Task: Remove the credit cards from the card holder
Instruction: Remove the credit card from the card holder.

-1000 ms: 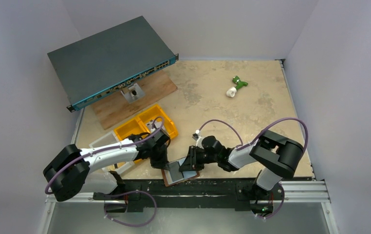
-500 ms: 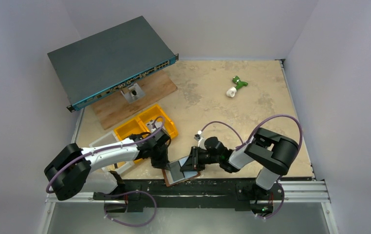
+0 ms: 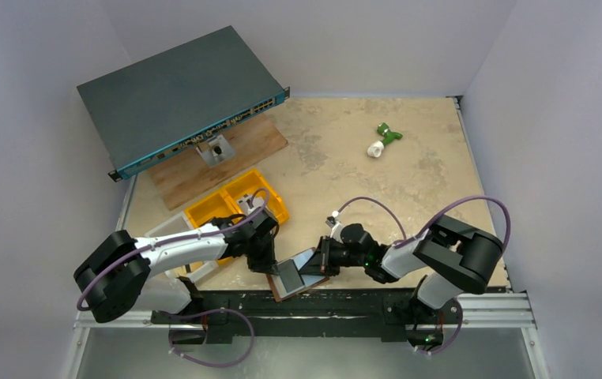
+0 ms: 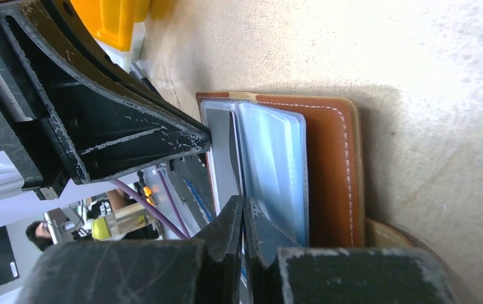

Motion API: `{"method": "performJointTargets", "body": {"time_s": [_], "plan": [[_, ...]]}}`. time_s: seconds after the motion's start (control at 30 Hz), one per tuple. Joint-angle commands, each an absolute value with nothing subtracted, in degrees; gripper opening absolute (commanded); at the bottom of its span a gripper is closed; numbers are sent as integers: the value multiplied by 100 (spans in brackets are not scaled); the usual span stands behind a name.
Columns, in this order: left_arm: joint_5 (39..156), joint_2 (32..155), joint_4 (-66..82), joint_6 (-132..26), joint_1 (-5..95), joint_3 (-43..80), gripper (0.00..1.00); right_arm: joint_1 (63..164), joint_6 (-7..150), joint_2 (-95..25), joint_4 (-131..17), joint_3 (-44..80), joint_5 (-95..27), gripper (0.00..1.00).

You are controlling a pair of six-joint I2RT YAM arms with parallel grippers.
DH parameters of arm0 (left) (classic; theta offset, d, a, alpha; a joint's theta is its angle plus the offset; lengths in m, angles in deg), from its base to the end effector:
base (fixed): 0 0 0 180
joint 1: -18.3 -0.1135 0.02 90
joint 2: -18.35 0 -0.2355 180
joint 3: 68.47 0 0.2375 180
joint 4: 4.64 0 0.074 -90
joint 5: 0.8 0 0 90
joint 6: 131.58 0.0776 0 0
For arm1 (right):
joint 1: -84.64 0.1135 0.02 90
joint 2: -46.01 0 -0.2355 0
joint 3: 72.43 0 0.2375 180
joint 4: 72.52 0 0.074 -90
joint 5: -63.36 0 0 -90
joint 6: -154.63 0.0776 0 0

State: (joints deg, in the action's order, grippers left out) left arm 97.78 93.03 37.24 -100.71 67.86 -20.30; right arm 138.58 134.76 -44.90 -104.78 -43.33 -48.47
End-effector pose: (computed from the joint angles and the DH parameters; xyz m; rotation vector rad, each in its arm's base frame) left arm 0.1377 -0.1794 0.0945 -0.2064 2.9775 -0.5933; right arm 0.1315 0.2296 0.0676 0.0748 2.5415 1.5287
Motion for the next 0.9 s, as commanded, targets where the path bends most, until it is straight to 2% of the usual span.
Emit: {"method": "performJointTargets", "body": {"time_s": [0.0, 0.17, 0.3, 0.37, 0.5, 0.63, 0.87], "plan": [[9193, 9513, 4119, -9941, 6761, -2290, 0, 13817, 13514, -4157, -10160, -4452, -4436, 0], [9209, 9528, 4098, -9908, 6742, -2276, 0, 13814, 13393, -4149, -10109, -4408, -4517, 1], [9264, 9605, 4045, -9860, 6747, -2239, 0, 13824, 13272, -4466, -10446, -4234, -4785, 17], [9288, 9641, 4012, -9845, 6747, -2226, 0, 13826, 13272, -4576, -10621, -4205, -4897, 21], [9327, 9679, 3956, -9845, 6748, -2195, 0, 13833, 13218, -4658, -10665, -4114, -5031, 21], [9363, 9726, 3916, -9813, 6743, -2133, 0, 13830, 13190, -4755, -10635, -4051, -5073, 11], [9429, 9796, 3891, -9729, 6747, -2055, 0, 13834, 13226, -4930, -10821, -4013, -5178, 9]]}}
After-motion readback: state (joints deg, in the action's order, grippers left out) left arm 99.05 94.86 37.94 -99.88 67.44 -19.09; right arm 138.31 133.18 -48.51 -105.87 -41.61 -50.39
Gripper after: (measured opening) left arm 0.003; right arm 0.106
